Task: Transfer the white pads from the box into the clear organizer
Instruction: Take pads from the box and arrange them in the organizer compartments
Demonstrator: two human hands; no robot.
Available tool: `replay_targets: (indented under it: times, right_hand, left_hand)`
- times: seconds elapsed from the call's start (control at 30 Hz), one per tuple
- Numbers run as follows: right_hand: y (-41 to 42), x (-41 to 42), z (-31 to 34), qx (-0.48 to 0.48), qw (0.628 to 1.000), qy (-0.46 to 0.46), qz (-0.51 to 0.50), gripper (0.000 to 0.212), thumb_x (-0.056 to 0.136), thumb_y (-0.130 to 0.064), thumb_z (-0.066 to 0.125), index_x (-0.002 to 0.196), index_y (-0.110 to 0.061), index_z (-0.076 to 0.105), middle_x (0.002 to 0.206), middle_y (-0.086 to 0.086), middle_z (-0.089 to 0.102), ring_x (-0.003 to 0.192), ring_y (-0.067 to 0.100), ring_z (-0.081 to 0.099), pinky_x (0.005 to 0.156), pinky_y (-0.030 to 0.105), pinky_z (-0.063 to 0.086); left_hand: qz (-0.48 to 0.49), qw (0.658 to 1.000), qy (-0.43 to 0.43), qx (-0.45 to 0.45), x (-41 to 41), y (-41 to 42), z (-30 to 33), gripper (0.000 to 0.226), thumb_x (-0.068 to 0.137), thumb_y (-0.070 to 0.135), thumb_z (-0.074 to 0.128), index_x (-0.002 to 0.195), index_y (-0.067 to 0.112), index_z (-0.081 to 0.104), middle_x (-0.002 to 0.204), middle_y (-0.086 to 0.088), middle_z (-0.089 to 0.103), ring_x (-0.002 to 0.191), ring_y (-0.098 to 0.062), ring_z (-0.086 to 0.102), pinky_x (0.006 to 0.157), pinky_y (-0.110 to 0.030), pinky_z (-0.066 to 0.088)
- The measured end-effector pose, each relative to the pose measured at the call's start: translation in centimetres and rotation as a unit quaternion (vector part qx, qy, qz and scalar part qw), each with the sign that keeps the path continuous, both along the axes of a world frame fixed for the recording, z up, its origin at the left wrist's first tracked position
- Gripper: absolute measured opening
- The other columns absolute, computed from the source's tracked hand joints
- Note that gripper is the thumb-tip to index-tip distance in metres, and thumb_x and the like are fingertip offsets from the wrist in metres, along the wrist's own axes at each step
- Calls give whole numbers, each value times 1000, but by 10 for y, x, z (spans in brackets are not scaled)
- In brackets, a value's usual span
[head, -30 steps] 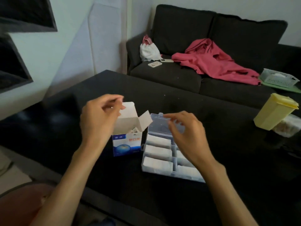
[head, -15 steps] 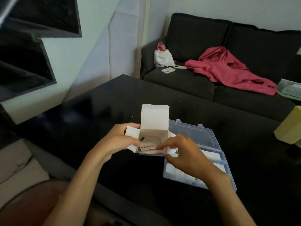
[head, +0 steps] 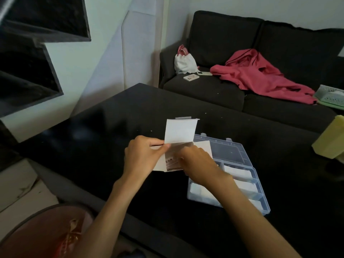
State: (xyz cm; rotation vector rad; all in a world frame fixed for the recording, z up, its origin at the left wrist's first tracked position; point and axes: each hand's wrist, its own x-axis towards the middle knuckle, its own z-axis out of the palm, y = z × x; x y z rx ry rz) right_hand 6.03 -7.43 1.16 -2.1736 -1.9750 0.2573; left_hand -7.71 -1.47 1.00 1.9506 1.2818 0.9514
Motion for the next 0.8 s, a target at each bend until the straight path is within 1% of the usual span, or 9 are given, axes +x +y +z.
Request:
replay_targets:
  times: [0.1,0.2,0.33,0.4,0.47,0.57,0.63,0.7,0.8]
  right_hand:
    - [14,1,-2,-62,997,-32,20,31,93,-10,53,123,-9,54,126,11,55,111,29,56,98,35,46]
    - [29,-2,-2,-141,988,-57,25,41,92,-8,52,133,-10,45,132,11,50,118,31,50,102,38,42]
    - [47,-7,-10,-248,966,-74,11,47,88,-7,55,133,-14,43,128,9,51,113,28,51,101,40,42]
    - [51,-11,-9,-233,968,-97,10,49,88,-11,58,134,-12,41,131,9,48,118,29,47,104,39,38]
    - [48,-16,-5,-181,976,-123,14,47,91,-14,56,135,-11,40,134,8,46,124,29,43,107,37,32]
    - [43,-17,-3,-78,983,-165,33,39,95,-20,50,132,-12,45,132,8,51,120,28,50,103,35,37]
    - [42,-18,-3,-43,981,-184,51,38,95,-22,49,131,-11,47,131,8,52,118,28,52,101,36,40]
    - [44,-16,0,-61,979,-181,66,38,95,-22,50,131,-11,46,132,8,51,119,28,51,102,35,39]
    - [48,-15,5,-164,971,-165,59,35,93,-24,52,126,-11,49,125,8,53,115,28,50,98,34,38]
  left_hand:
    - [-13,999,18,-25,-5,5,-1,20,81,40,70,96,28,76,94,11,73,92,-8,65,72,-22,44]
    - [-52,997,32,-48,-11,10,0,21,84,39,67,100,29,74,100,13,72,97,-5,62,76,-23,43]
    - [-85,994,45,-43,-12,10,3,21,86,35,65,103,27,74,104,12,71,101,-5,61,78,-21,42]
    - [-87,994,44,-42,-11,11,3,22,87,35,64,105,26,73,106,10,71,102,-6,61,82,-24,45]
    - [-80,995,40,-43,-12,12,3,23,87,34,64,107,25,72,108,9,70,104,-7,60,86,-27,46]
    - [-64,997,34,-36,-11,13,3,23,88,33,64,108,24,72,110,9,70,104,-7,60,83,-24,44]
    - [-53,997,36,-31,-11,13,2,24,88,34,63,108,24,72,110,9,69,104,-8,60,80,-21,41]
    - [-44,998,36,-30,-8,14,2,25,88,35,63,108,24,72,110,8,70,102,-8,60,75,-19,39]
    - [-33,998,41,-26,-7,12,2,24,88,34,63,109,24,71,109,7,70,101,-10,61,72,-18,38]
